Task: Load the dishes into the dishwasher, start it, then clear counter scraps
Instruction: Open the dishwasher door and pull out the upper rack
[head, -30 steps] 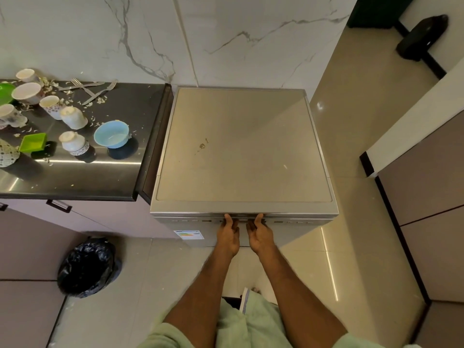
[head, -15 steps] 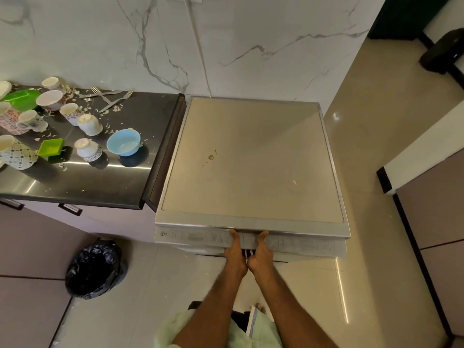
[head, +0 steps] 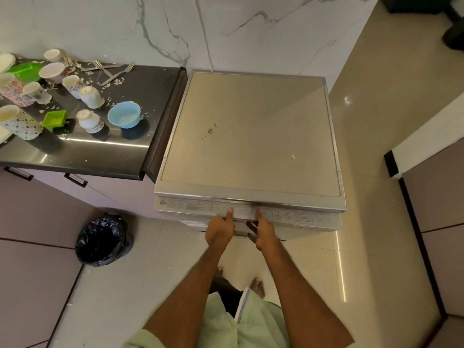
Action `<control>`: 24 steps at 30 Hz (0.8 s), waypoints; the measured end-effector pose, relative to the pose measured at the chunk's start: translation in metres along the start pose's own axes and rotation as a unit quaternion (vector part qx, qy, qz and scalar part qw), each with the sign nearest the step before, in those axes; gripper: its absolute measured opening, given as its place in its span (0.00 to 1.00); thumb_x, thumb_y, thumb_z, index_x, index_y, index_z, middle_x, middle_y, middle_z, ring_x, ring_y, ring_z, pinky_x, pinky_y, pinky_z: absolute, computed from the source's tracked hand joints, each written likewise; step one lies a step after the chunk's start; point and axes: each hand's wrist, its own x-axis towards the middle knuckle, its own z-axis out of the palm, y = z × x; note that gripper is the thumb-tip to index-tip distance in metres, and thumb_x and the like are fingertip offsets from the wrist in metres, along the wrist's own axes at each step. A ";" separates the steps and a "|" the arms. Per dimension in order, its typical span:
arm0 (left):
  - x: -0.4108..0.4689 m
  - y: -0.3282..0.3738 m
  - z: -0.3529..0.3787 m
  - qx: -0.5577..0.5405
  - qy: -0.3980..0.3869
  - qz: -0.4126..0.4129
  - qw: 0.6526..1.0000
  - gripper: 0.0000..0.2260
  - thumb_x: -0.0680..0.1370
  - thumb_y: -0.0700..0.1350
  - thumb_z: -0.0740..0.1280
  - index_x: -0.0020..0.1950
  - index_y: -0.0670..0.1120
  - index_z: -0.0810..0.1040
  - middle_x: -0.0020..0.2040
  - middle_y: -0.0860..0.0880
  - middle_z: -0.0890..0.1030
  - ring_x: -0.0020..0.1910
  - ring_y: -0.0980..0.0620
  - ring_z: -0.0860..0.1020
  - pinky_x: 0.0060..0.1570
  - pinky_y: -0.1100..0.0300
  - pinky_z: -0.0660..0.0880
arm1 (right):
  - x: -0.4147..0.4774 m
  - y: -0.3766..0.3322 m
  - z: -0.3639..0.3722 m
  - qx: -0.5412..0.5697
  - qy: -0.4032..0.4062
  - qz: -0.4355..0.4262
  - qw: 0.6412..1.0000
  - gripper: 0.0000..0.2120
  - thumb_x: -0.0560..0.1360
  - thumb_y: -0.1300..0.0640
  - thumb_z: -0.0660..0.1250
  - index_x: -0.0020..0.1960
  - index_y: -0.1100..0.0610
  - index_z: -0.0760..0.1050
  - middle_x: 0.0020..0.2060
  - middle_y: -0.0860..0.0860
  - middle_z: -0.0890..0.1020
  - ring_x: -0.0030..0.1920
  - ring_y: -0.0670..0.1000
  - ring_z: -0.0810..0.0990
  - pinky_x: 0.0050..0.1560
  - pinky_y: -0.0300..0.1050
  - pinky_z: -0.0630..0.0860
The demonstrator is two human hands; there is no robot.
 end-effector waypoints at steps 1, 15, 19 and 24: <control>-0.005 -0.005 -0.001 0.092 0.058 0.065 0.992 0.27 0.81 0.65 0.53 0.43 0.45 0.80 0.41 0.47 0.83 0.40 0.48 0.81 0.41 0.53 0.80 | -0.001 0.002 -0.002 -0.008 -0.003 0.001 1.000 0.27 0.77 0.42 0.67 0.69 0.58 0.70 0.59 0.54 0.82 0.47 0.49 0.83 0.46 0.50 0.77; -0.002 -0.047 0.001 0.413 0.009 0.339 0.845 0.26 0.84 0.55 0.44 0.80 0.47 0.58 0.80 0.43 0.55 0.79 0.42 0.56 0.75 0.37 0.49 | -0.030 0.039 -0.047 -0.449 0.079 -0.078 0.887 0.42 0.72 0.22 0.49 0.64 0.54 0.77 0.55 0.56 0.83 0.51 0.56 0.82 0.47 0.49 0.78; -0.004 -0.044 -0.008 0.448 -0.044 0.332 0.829 0.26 0.85 0.55 0.50 0.81 0.49 0.49 0.82 0.45 0.46 0.80 0.46 0.48 0.76 0.42 0.42 | -0.057 0.021 -0.042 -0.678 0.177 -0.191 0.687 0.28 0.80 0.36 0.56 0.53 0.58 0.81 0.48 0.54 0.84 0.49 0.55 0.83 0.42 0.45 0.73; -0.007 -0.044 -0.025 0.430 -0.083 0.342 0.832 0.22 0.83 0.53 0.60 0.75 0.48 0.62 0.82 0.44 0.48 0.80 0.45 0.50 0.76 0.46 0.50 | -0.067 0.032 -0.011 -0.678 0.120 -0.363 0.628 0.18 0.83 0.51 0.58 0.70 0.57 0.69 0.69 0.56 0.71 0.69 0.56 0.70 0.67 0.54 0.70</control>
